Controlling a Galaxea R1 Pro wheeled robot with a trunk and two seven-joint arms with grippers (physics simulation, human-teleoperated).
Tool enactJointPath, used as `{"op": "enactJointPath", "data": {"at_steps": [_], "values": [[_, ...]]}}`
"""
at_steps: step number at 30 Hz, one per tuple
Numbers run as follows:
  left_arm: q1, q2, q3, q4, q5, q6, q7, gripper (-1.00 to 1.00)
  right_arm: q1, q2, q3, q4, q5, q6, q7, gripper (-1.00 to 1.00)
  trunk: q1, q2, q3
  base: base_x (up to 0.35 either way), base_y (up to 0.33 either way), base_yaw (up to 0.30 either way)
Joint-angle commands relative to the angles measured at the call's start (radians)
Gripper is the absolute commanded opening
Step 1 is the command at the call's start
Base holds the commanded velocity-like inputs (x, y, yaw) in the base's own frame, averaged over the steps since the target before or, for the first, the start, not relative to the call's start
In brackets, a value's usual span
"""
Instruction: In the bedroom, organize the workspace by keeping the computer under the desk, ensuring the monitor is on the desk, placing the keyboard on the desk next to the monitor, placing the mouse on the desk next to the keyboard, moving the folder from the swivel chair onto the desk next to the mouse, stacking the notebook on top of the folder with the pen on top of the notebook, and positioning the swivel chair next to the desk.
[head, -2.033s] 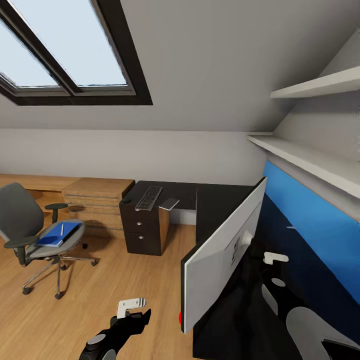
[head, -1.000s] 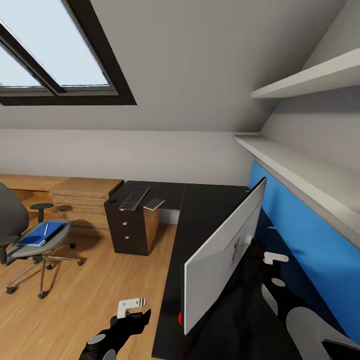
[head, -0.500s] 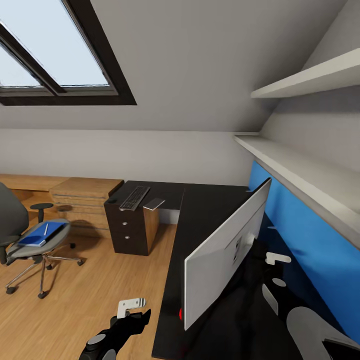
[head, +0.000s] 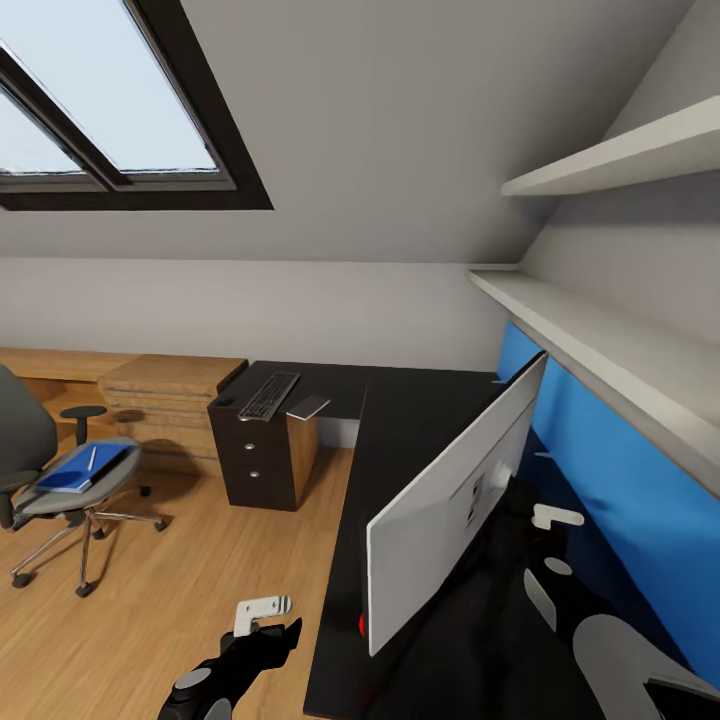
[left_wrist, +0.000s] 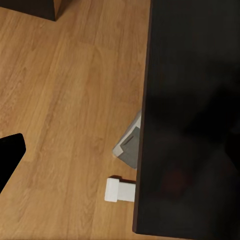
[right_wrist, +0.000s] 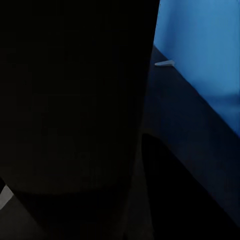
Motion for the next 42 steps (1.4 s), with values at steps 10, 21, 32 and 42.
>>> {"op": "enactJointPath", "data": {"at_steps": [10,21,32,42], "values": [[-0.001,0.002,-0.003,-0.001,0.011,0.001,0.01,1.0,-0.001,0.0,-0.005,0.0,0.005,0.0,0.002,-1.0,0.0,-0.002,-0.001,0.0,0.0,0.0],[-0.001,0.002,-0.003,-0.001,0.011,0.001,0.01,1.0,-0.002,0.001,-0.002,0.0,0.005,0.001,0.004,-1.0,0.0,-0.002,-0.001,0.0,0.0,0.0],[-0.001,0.004,-0.002,-0.001,0.013,0.001,0.01,1.0,-0.002,0.003,-0.001,-0.003,0.005,0.021,0.006,-1.0,0.0,-0.002,-0.001,0.0,0.0,0.0],[-0.001,0.005,-0.002,-0.001,0.013,0.001,0.01,1.0,-0.001,0.002,-0.002,-0.003,0.005,0.025,0.006,-1.0,0.0,-0.002,0.0,0.0,0.0,-0.024]]}}
